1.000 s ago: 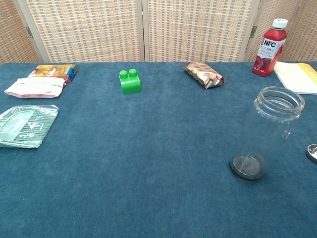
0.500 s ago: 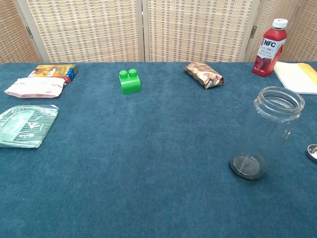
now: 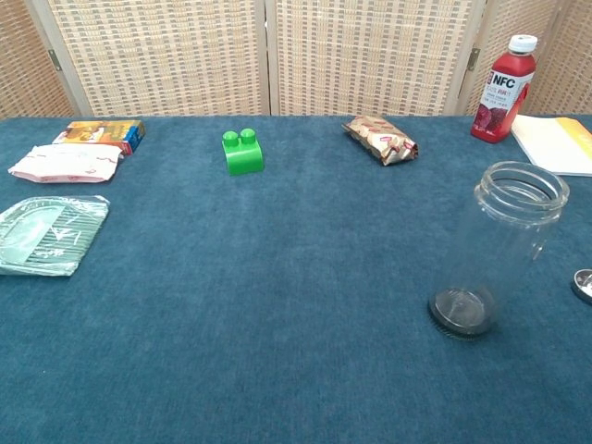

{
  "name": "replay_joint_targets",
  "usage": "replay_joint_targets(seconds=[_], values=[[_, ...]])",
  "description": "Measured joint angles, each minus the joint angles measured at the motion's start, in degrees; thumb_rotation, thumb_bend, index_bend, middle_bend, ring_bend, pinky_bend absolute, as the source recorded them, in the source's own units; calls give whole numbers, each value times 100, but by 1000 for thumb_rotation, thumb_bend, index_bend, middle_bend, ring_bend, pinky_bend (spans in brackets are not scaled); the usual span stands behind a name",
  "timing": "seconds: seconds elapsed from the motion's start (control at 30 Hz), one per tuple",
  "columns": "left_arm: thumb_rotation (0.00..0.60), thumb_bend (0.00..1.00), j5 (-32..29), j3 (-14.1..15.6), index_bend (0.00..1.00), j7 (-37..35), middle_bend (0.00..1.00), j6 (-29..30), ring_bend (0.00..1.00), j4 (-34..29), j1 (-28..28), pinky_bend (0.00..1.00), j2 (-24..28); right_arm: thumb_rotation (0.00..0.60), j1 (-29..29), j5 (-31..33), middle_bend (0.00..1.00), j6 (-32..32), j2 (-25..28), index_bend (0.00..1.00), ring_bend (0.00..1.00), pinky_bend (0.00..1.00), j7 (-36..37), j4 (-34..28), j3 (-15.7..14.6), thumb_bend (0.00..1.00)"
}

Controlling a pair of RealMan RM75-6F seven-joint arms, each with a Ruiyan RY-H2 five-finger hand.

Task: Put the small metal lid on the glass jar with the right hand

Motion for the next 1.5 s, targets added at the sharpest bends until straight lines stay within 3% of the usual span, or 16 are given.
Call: replay_joint_targets(seconds=[0.4, 1.07, 1.5], values=[[600, 423, 49, 7, 0, -37, 0, 72, 0, -27, 31, 73, 29, 600, 232, 339, 0, -336, -320, 498, 0, 0, -576, 182, -107, 346], [600, 424, 152, 17, 0, -161, 0, 209, 0, -47, 74, 73, 99, 600, 582, 632, 0, -900, -1022, 513, 0, 0, -622, 999, -187, 343], [600, 424, 201, 27, 0, -228, 0, 261, 0, -58, 95, 73, 138, 600, 737, 705, 0, -1044, -1239, 517, 0, 0, -662, 1180, -200, 344]])
